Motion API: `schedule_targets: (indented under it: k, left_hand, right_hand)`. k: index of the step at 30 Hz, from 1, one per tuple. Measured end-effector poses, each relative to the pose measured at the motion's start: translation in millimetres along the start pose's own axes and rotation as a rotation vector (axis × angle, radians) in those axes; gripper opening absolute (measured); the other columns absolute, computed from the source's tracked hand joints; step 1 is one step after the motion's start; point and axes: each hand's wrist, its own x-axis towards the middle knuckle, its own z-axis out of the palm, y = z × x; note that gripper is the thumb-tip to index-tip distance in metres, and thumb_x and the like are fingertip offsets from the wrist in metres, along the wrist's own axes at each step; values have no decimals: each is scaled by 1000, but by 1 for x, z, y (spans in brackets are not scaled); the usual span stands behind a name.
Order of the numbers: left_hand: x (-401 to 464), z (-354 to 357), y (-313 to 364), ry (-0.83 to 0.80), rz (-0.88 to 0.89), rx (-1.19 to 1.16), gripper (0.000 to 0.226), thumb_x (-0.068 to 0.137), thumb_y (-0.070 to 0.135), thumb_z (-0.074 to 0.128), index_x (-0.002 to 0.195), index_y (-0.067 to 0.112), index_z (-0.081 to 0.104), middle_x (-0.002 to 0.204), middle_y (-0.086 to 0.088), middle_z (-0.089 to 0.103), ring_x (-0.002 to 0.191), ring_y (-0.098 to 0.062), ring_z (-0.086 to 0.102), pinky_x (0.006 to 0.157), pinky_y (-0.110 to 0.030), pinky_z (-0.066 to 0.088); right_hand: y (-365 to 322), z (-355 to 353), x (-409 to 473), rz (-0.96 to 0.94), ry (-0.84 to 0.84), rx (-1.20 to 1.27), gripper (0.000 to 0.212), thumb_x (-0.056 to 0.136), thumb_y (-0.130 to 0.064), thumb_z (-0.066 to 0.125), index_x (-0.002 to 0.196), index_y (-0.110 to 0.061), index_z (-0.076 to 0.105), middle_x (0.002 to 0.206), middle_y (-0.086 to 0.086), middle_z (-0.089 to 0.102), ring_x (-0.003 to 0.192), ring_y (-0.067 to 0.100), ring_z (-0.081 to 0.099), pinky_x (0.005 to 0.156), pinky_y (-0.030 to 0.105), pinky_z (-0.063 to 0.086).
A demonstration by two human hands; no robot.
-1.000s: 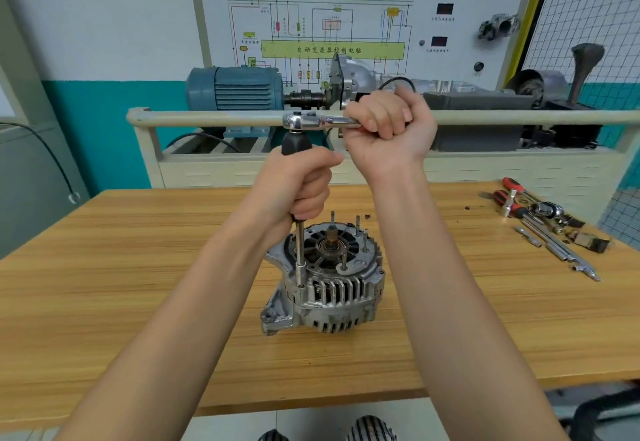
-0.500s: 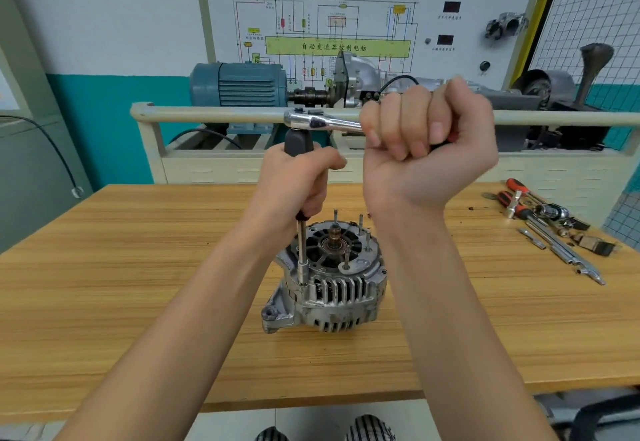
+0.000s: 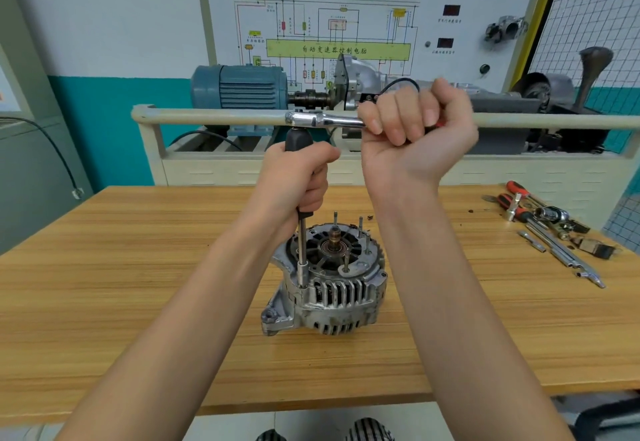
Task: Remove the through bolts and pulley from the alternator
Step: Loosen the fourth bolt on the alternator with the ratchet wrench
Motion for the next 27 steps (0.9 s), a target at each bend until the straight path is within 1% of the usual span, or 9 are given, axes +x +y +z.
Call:
schedule_targets:
  k: [2, 4, 6, 10, 14, 18, 22, 25, 27]
  left_hand:
    - [0, 3, -1, 41, 6, 7, 44, 89, 2, 52, 55, 18, 30, 38, 8, 24, 29, -7, 16, 35, -12, 16]
    - [-1, 5, -2, 45, 8, 4, 45, 88, 1, 52, 52, 19, 31, 38, 7, 24, 30, -7, 16, 35, -13, 16]
    - [-1, 2, -1, 16, 9, -3, 46, 88, 2, 52, 51, 20, 31, 38, 7, 24, 30, -7, 16, 35, -14, 16]
    - [-3, -12, 3, -150, -34, -51, 42, 87, 12, 59, 53, 18, 35, 40, 6, 28, 32, -9, 22, 37, -19, 21]
    - [-4, -18, 8, -313, -48, 1, 34, 79, 20, 60, 50, 18, 42, 41, 5, 34, 34, -11, 30, 39, -18, 27]
    - [-2, -10, 3, -253, -62, -40, 42, 86, 13, 58, 51, 17, 34, 36, 7, 27, 28, -7, 21, 36, -18, 16]
    - [2, -7, 0, -159, -80, -42, 46, 92, 8, 50, 51, 18, 29, 36, 8, 23, 28, -7, 18, 35, -16, 14]
    - [4, -4, -1, -100, -60, -17, 44, 92, 7, 50, 56, 18, 26, 38, 7, 22, 29, -7, 16, 35, -14, 16]
    - [4, -2, -2, -78, -52, -8, 45, 91, 6, 50, 56, 19, 25, 38, 7, 21, 29, -8, 15, 35, -13, 16]
  right_hand:
    - [6, 8, -15, -158, -114, -136, 51, 90, -8, 35, 41, -18, 31, 35, -6, 24, 33, 9, 17, 43, 23, 20]
    - [15, 15, -26, -305, -208, -207, 42, 85, -6, 37, 46, -21, 35, 35, -5, 26, 33, 9, 19, 43, 25, 18]
    - [19, 18, -29, -344, -243, -235, 39, 84, -5, 37, 47, -21, 37, 34, -5, 28, 32, 8, 20, 44, 25, 18]
    - [8, 11, -14, -132, -177, -174, 52, 90, -8, 34, 39, -18, 32, 34, -6, 24, 32, 9, 18, 44, 22, 21]
    - [-4, -4, 16, 204, -7, 93, 45, 80, -13, 38, 36, -17, 33, 31, -5, 23, 27, 10, 20, 39, 18, 22]
    - [-1, -19, 28, 291, 109, 275, 42, 78, -12, 39, 37, -16, 31, 30, -6, 23, 24, 11, 22, 36, 18, 22]
    - [-2, -11, 17, 152, 108, 186, 43, 79, -12, 39, 37, -18, 33, 32, -6, 22, 28, 10, 20, 38, 18, 20]
    - [2, -1, -4, -72, -28, -38, 51, 90, -10, 34, 40, -20, 31, 35, -7, 22, 33, 9, 17, 42, 21, 20]
    - [10, 7, -18, -224, -134, -151, 49, 88, -8, 36, 41, -19, 32, 35, -6, 24, 33, 9, 17, 44, 23, 18]
